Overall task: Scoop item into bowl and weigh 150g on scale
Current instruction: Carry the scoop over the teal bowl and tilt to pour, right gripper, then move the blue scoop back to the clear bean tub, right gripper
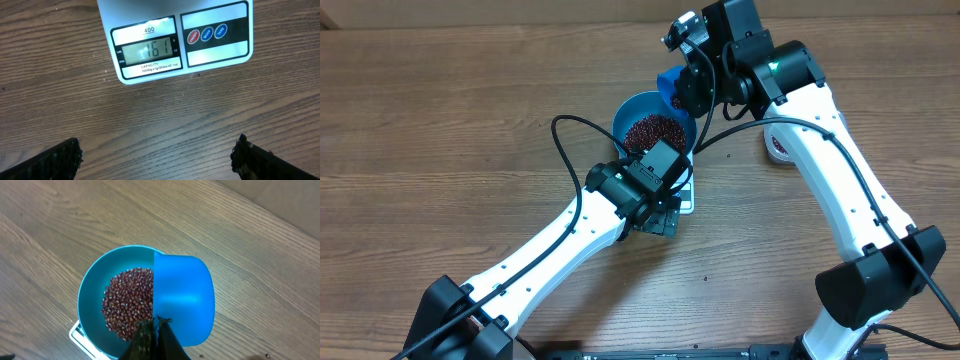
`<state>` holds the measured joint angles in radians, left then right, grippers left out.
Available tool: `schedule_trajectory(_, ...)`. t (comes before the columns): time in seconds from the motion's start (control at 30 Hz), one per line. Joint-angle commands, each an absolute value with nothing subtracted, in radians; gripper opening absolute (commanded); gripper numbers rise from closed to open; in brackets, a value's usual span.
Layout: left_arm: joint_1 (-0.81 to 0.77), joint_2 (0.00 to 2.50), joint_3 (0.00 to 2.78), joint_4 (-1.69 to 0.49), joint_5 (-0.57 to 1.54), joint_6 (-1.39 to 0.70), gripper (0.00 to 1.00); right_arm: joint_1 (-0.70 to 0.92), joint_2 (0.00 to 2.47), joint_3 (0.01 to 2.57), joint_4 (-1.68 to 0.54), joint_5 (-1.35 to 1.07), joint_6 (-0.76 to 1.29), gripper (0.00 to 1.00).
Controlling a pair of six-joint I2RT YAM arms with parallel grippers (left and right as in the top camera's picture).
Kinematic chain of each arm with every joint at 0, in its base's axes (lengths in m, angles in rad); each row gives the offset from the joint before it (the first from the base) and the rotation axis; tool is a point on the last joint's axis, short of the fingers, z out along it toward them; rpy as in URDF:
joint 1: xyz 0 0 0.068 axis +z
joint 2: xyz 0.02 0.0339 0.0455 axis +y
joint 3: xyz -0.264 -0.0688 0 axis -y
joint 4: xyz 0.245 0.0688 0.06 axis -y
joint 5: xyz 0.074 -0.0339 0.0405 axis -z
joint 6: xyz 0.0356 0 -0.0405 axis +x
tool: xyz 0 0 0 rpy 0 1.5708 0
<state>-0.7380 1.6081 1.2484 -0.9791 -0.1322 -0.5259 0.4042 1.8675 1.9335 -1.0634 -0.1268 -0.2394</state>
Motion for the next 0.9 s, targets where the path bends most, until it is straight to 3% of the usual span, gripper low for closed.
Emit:
schedule_trajectory(0.0,-0.733,1.601,1.242,-0.979,-0.149,-0.547,0.99,0.373,1.857,1.958,-1.050,-0.133,-0.154,0.04)
schedule_trajectory(0.17,-0.733,1.601,1.242,-0.979,-0.149,-0.547,0.99,0.327,1.857,1.958,-1.055,-0.191,-0.093,0.04)
schedule_trajectory(0.43,-0.733,1.601,1.242,-0.979,-0.149,-0.547,1.00,0.226,1.857,1.958,-1.056,-0.479,-0.093,0.04)
schedule_trajectory(0.87,-0.733,1.601,1.242,-0.979,-0.149,-0.547,1.00,0.200,1.857,1.956,-1.065,-0.507,-0.081,0.04)
